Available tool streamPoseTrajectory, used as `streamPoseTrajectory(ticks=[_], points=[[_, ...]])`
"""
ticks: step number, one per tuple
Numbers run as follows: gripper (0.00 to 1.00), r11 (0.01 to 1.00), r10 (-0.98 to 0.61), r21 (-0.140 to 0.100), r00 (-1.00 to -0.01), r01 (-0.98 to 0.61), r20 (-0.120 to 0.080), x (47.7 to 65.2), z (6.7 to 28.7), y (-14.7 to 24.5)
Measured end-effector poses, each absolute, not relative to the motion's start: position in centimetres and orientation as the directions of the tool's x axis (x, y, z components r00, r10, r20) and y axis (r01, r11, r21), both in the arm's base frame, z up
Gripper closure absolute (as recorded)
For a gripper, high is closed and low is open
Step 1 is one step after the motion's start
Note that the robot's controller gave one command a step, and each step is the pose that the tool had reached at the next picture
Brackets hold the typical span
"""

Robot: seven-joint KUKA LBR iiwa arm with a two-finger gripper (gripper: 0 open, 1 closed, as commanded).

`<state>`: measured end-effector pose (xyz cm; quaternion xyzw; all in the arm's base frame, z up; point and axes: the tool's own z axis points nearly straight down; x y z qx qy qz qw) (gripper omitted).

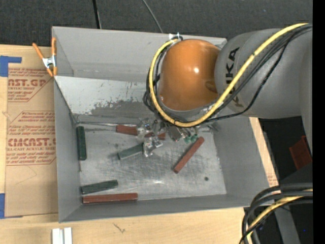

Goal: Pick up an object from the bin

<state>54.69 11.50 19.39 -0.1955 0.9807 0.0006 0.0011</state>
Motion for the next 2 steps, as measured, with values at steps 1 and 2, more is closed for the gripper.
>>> streamPoseTrajectory(ticks=[1,2], points=[[1.00,0.924,-0.383,0.001,-0.924,-0.383,-0.002,54.7,19.4,11.5],[1.00,0.963,-0.270,0.000,-0.963,-0.270,-0.004,57.3,31.4,3.8]])
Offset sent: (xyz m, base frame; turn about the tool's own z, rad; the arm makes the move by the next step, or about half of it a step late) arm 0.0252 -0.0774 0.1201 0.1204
